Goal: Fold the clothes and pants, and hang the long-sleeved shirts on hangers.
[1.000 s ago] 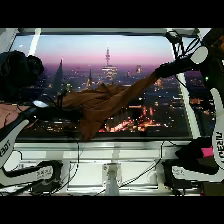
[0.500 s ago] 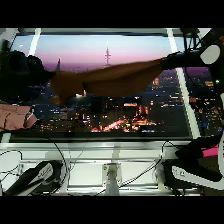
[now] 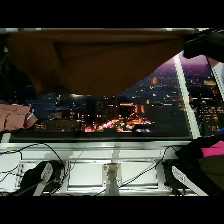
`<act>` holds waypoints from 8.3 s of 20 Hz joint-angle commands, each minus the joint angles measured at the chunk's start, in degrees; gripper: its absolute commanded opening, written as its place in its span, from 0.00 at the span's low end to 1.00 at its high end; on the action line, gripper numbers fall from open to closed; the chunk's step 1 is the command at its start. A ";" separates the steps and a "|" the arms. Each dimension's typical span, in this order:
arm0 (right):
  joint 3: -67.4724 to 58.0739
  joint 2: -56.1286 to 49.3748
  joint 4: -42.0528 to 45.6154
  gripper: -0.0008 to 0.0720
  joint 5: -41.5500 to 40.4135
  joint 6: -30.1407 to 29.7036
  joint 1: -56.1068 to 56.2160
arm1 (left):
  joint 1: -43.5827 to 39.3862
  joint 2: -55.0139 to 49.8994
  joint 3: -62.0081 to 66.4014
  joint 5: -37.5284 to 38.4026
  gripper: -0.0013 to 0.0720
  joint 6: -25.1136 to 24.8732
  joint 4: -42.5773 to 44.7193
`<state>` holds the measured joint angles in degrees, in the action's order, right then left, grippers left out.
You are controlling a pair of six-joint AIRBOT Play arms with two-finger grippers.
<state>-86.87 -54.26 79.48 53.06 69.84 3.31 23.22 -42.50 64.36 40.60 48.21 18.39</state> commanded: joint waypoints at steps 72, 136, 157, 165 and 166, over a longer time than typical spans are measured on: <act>-0.09 -27.76 7.96 0.51 -0.17 -0.52 -8.46 | -8.52 -44.50 -0.15 20.79 0.66 -8.81 64.54; 49.88 -24.22 -40.87 0.03 1.95 -12.66 -6.38 | 12.15 -25.83 -0.11 44.04 0.04 -6.23 27.23; 7.65 3.80 -27.08 0.02 -14.05 -12.92 -6.43 | 23.19 -16.83 2.86 44.11 0.04 -2.38 -40.33; 3.65 11.78 -12.87 0.02 5.97 -5.07 -6.40 | 23.30 -7.45 2.86 42.36 0.03 4.17 -33.97; 3.65 13.49 -11.17 0.02 4.85 -3.65 -6.40 | 23.28 -6.19 2.86 39.47 0.03 5.14 -30.49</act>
<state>-82.54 -44.82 63.35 54.81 62.87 -3.11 46.46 -52.12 67.20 83.77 50.89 -17.87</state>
